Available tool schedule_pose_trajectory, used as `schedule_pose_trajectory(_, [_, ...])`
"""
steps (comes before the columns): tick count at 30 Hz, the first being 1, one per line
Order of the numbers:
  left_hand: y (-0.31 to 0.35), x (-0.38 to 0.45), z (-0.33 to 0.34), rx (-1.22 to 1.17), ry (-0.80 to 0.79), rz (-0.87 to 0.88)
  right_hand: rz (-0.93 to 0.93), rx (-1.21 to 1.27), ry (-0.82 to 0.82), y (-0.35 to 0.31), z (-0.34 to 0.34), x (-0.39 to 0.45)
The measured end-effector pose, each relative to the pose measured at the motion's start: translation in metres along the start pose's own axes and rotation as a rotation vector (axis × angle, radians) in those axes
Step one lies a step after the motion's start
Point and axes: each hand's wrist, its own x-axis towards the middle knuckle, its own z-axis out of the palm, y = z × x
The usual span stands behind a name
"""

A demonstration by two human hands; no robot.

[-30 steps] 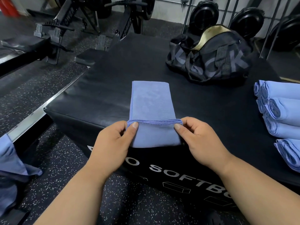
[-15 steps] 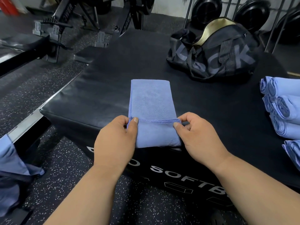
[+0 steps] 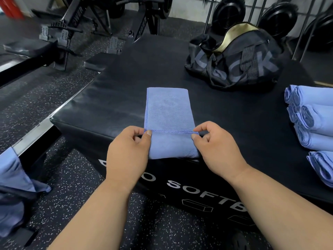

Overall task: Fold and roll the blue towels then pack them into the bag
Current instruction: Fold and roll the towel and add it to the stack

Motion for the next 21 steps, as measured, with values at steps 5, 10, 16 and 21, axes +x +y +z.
schedule_pose_trajectory(5, [-0.004,0.001,-0.003,-0.144,-0.018,-0.022,-0.004,0.185,-0.005,0.001,-0.006,-0.004])
schedule_pose_trajectory(10, [-0.005,-0.002,-0.001,-0.087,-0.023,-0.008,-0.044,0.098,-0.019,0.005,-0.001,-0.005])
schedule_pose_trajectory(16, [-0.005,-0.005,-0.005,-0.129,0.025,0.022,-0.068,0.096,-0.041,0.009,-0.001,-0.005])
schedule_pose_trajectory(21, [-0.006,-0.003,-0.004,-0.071,0.001,-0.001,-0.085,0.076,-0.039,0.012,0.0,-0.004])
